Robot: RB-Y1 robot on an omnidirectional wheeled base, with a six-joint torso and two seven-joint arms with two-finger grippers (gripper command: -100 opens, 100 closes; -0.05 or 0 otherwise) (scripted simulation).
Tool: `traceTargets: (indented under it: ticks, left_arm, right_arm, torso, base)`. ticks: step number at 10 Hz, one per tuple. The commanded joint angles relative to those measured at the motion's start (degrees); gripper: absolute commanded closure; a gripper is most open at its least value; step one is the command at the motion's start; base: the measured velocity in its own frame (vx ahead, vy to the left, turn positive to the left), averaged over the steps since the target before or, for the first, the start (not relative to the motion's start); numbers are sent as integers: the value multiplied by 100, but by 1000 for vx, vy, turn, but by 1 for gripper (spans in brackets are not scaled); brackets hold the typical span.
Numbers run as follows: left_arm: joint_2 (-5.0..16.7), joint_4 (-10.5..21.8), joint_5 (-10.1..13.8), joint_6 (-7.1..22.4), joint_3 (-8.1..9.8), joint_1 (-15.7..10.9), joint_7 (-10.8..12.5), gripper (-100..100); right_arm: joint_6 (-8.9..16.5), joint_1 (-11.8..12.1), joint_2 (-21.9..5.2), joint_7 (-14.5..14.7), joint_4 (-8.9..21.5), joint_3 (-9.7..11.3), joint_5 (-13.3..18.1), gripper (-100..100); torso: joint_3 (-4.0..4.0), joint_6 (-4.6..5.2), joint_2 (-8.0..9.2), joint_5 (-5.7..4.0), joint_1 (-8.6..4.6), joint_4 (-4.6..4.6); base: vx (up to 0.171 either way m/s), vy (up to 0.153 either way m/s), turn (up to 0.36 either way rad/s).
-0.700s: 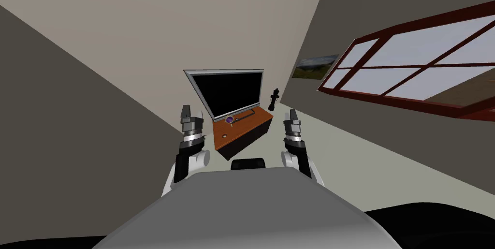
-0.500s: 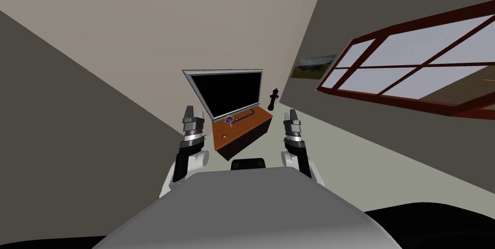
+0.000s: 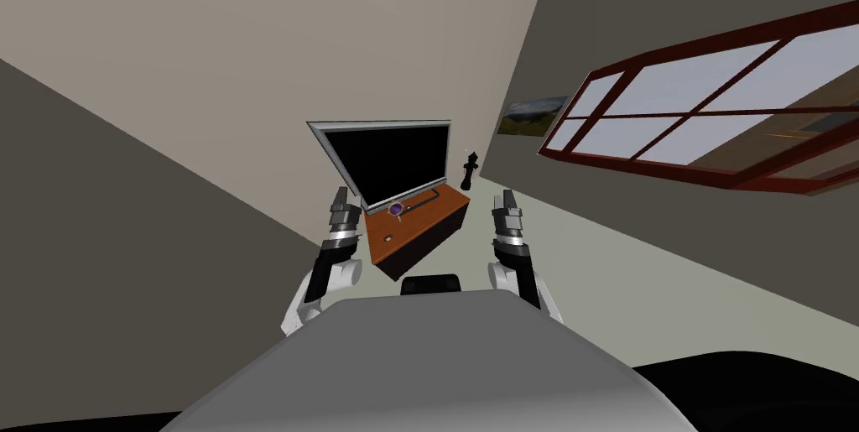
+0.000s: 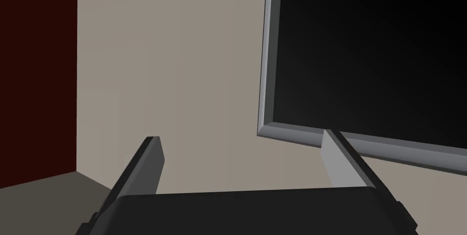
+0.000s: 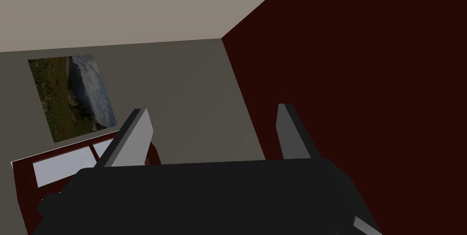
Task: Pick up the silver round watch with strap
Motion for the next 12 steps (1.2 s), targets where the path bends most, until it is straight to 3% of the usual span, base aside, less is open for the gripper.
traceTargets:
  ticks: [1, 5, 6, 8, 11, 12]
  left_arm:
    - [140, 286, 155, 51, 21, -70, 197, -100]
    - [268, 921, 470, 252, 55, -305, 574, -100]
    - [268, 942, 470, 252, 55, -305, 574, -100]
    - [298, 1343, 704, 400, 85, -483, 855, -100]
    - [301, 1678, 827, 478, 101, -578, 1003, -100]
    - [298, 1928, 954, 559, 118, -677, 1155, -100]
  right_arm:
    - [0, 0, 0, 0, 0, 0, 0, 0]
    - [0, 1, 0, 0, 0, -1, 0, 0]
    - [0, 0, 0, 0, 0, 0, 0, 0]
    - [0, 0, 0, 0, 0, 0, 0, 0]
    - [0, 0, 0, 0, 0, 0, 0, 0]
    - [0, 1, 0, 0, 0, -1, 0, 0]
  torso:
    - [0, 0, 0, 0, 0, 0]
    - [-1, -3, -2, 1, 2, 0]
    - [-2, -1, -4, 0, -1, -1]
    - [-3, -1, -6, -2, -8, -1]
    - [-2, -2, -3, 0, 3, -1]
    - [-1, -4, -2, 0, -1, 0]
  base:
    - [-15, 55, -180]
    - [-13, 64, -133]
    - [-6, 39, -69]
    - [-5, 47, -166]
    - [-15, 60, -93]
    - [-15, 54, -153]
